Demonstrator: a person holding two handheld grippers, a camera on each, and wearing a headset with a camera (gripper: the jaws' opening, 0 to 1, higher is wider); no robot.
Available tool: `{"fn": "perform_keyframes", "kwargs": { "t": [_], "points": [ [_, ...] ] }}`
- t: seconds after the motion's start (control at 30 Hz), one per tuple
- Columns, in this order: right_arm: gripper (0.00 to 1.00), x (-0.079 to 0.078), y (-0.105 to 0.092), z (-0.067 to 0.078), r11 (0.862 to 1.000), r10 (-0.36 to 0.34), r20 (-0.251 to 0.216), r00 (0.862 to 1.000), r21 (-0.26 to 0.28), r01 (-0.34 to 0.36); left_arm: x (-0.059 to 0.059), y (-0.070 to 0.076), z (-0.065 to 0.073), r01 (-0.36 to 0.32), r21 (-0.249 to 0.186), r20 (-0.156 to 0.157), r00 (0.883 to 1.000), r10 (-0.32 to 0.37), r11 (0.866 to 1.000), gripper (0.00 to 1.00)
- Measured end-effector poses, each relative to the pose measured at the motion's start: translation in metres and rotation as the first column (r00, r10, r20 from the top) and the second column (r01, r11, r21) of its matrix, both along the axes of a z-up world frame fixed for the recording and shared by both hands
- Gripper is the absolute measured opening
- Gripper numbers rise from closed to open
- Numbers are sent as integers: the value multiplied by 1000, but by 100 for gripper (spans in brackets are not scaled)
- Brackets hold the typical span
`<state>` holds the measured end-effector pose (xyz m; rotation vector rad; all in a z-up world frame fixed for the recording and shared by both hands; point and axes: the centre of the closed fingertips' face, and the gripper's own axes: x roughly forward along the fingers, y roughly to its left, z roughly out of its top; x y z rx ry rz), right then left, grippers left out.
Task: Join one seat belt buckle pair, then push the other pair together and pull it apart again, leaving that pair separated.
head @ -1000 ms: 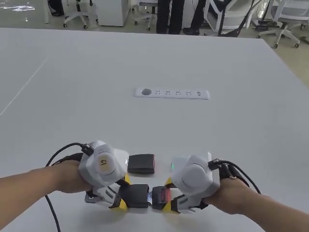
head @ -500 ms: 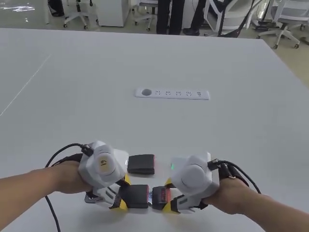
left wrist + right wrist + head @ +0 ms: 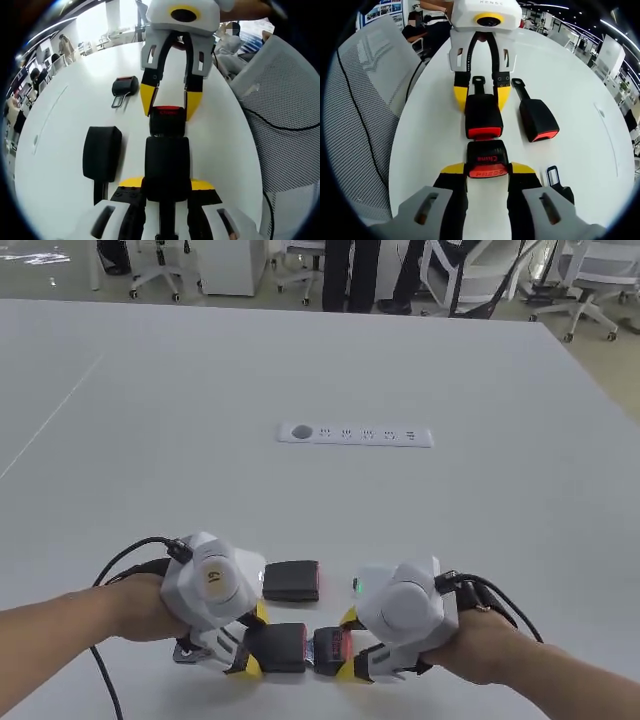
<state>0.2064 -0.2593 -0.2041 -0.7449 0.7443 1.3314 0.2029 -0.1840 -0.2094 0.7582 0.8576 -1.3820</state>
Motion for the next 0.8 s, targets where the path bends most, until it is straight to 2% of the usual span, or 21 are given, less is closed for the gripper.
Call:
{"fn": "perform_keyframes", "kwargs": {
  "t": [0.2, 0.33, 0.4, 0.57, 0.7, 0.8],
  "points": [
    [27, 0, 0, -2, 1000, 12, 14, 1000, 22, -12, -2, -1, 2, 6, -2, 0, 1000, -6, 1000, 31],
    [27, -1, 1, -1, 1000, 0, 8, 1000, 8, 0, -3, -2, 3, 13, 16, 0, 1000, -13, 1000, 31],
    [27, -1, 0, -1, 1000, 3, 6, 1000, 9, -3, -1, 1, 0, 8, 2, -4, 1000, -8, 1000, 31],
    [28, -2, 0, 1, 999, 9, 1, 1000, 35, -9, -5, -2, 4, 12, 7, -1, 1000, -12, 1000, 31],
    [29, -4, -1, 1, 999, 11, -8, 1000, 33, -11, -3, 0, 1, 11, 6, 1, 1000, -11, 1000, 32],
    [30, -5, -1, 0, 999, 27, 7, 1000, 25, -27, -4, -1, 2, 15, 6, 6, 1000, -15, 1000, 33]
  ]
}}
